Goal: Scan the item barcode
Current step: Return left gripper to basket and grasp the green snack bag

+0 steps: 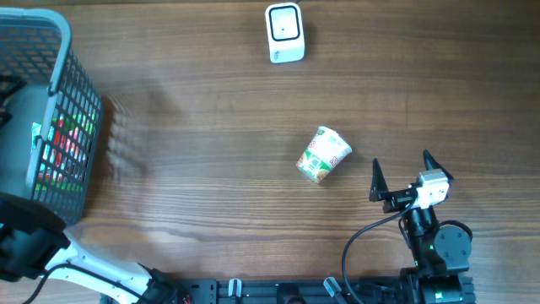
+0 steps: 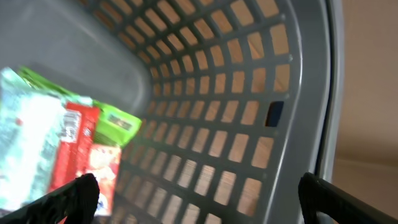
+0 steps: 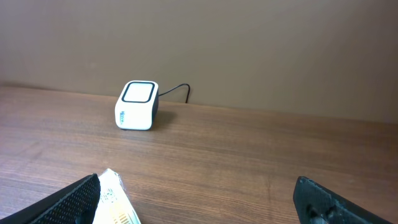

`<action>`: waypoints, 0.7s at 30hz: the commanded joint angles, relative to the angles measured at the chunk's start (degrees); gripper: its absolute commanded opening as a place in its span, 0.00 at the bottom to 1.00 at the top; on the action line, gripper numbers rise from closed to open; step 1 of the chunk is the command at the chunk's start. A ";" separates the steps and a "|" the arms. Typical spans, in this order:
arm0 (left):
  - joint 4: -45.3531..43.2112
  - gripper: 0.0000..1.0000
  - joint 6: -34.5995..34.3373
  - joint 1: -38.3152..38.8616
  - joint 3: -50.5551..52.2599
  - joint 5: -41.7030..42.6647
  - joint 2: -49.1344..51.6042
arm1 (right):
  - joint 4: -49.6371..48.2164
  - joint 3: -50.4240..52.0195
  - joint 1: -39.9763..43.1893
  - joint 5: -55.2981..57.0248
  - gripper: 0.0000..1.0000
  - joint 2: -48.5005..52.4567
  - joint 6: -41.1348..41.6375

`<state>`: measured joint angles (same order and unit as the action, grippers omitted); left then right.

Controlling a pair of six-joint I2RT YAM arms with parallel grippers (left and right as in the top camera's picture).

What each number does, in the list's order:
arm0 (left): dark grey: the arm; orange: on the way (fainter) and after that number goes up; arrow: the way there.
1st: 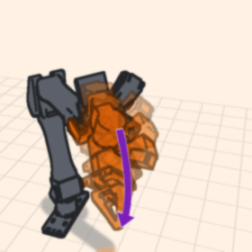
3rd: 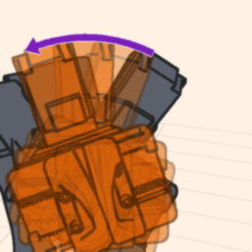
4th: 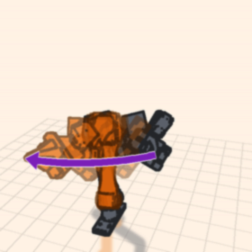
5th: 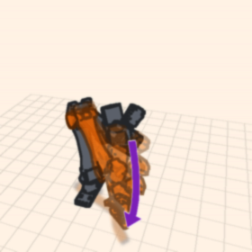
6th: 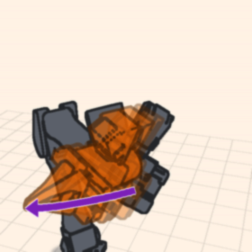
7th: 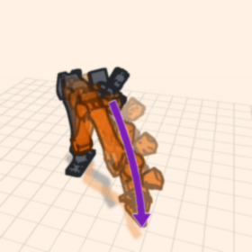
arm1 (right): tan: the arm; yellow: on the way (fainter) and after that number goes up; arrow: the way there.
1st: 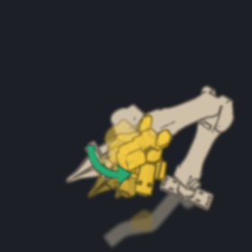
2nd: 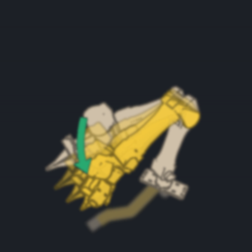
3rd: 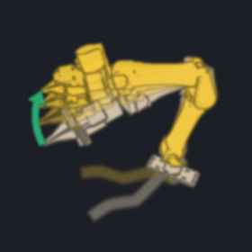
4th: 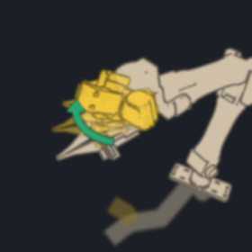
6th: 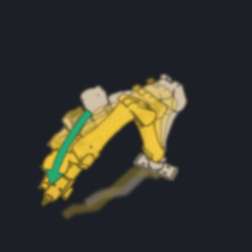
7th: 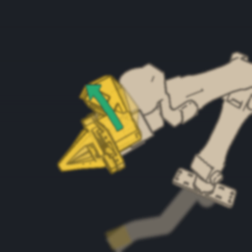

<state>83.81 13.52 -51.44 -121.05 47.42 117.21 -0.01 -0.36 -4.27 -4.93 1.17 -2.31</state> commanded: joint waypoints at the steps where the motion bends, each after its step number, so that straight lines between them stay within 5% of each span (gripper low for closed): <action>1: 1.53 1.00 -4.33 3.15 0.09 -6.86 -0.20 | -0.28 0.07 0.28 -0.50 1.00 -0.24 -0.66; 3: 1.53 1.00 -14.56 7.15 0.09 -22.60 -0.61 | -0.28 0.07 0.28 -0.50 1.00 -0.24 -0.68; 6: 2.21 1.00 -21.42 10.60 0.09 -32.61 -3.41 | -0.28 0.07 0.28 -0.50 1.00 -0.24 -0.68; 15: 9.97 1.00 -43.04 11.43 0.09 -51.74 -26.14 | -0.28 0.07 0.28 -0.50 1.00 -0.22 -0.68; 19: 7.54 1.00 -43.78 9.66 0.11 -53.27 -28.00 | -0.28 0.07 0.28 -0.50 1.00 -0.22 -0.66; 20: 7.96 0.97 -43.12 9.53 0.11 -53.22 -26.97 | -0.28 0.07 0.28 -0.50 1.00 -0.22 -0.68; 21: 8.55 0.50 -42.27 9.53 0.15 -53.27 -25.73 | -0.28 0.07 0.28 -0.50 1.00 -0.22 -0.66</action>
<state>91.72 -28.71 -41.34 -120.86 -4.10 88.66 -0.01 -0.36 -4.27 -4.93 1.17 -2.31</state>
